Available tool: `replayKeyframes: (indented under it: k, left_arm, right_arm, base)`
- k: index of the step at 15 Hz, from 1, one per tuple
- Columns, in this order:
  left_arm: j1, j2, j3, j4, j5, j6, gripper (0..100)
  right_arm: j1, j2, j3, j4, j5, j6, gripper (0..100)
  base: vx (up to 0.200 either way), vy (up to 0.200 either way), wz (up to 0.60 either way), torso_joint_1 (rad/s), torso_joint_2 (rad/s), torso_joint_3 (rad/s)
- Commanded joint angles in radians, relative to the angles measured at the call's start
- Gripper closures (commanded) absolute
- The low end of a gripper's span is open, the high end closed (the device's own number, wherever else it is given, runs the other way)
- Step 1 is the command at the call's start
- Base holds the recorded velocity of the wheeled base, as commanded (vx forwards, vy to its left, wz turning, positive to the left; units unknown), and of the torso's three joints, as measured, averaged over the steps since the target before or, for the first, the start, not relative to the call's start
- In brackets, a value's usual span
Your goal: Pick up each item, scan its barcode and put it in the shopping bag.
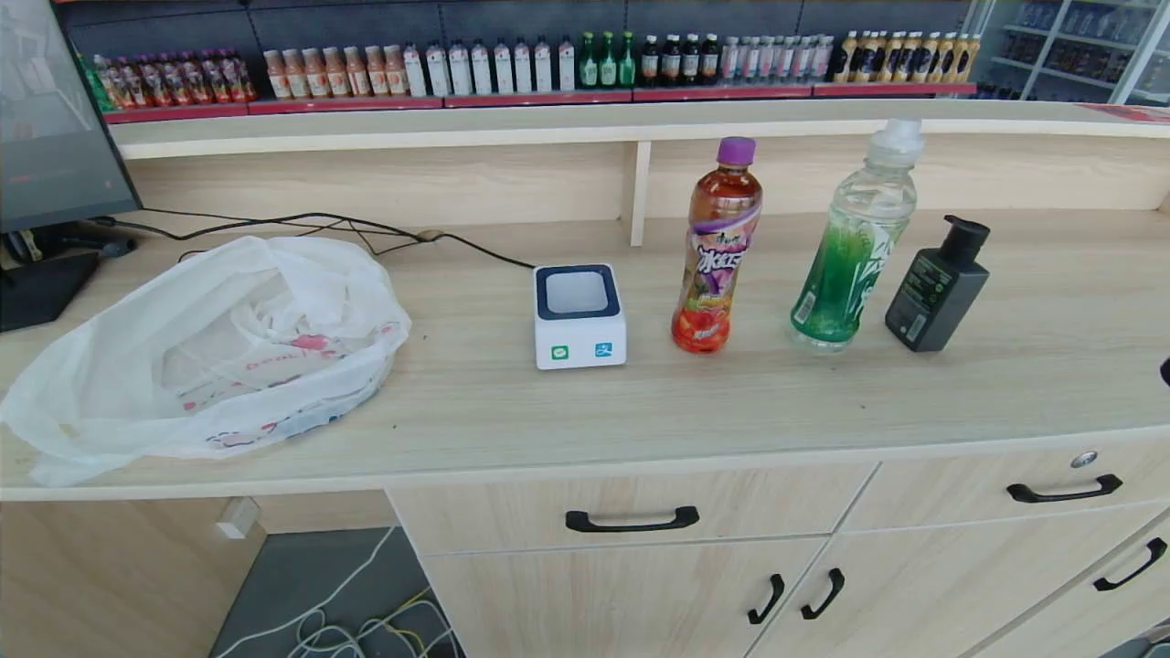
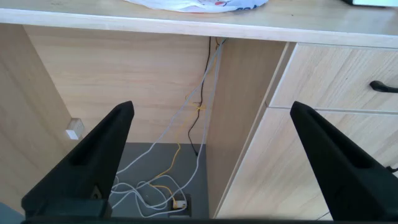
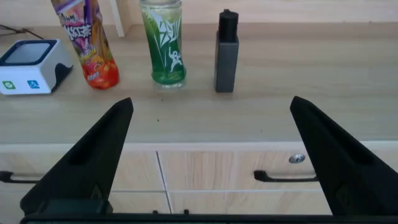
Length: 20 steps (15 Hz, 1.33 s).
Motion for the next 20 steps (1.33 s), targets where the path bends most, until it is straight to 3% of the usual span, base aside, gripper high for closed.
replayKeyframes:
  k: [1, 12, 18, 20]
  left_arm:
    - [0.0, 0.0, 0.0, 0.0, 0.0, 0.0, 0]
    - [0.0, 0.0, 0.0, 0.0, 0.0, 0.0, 0]
    - [0.0, 0.0, 0.0, 0.0, 0.0, 0.0, 0]
    - [0.0, 0.0, 0.0, 0.0, 0.0, 0.0, 0]
  right_arm:
    - [0.003, 0.294, -0.053, -0.212, 0.003, -0.017, 0]
    - [0.385, 0.583, -0.326, -0.218, -0.08, -0.026, 0]
    - [0.615, 0.687, -0.375, -0.221, -0.195, -0.027, 0]
    - [0.648, 0.751, -0.399, -0.267, -0.219, -0.026, 0]
  base:
    - [0.0, 0.0, 0.0, 0.0, 0.0, 0.0]
    - [0.0, 0.0, 0.0, 0.0, 0.0, 0.0]
    - [0.0, 0.0, 0.0, 0.0, 0.0, 0.0]
    - [0.0, 0.0, 0.0, 0.0, 0.0, 0.0]
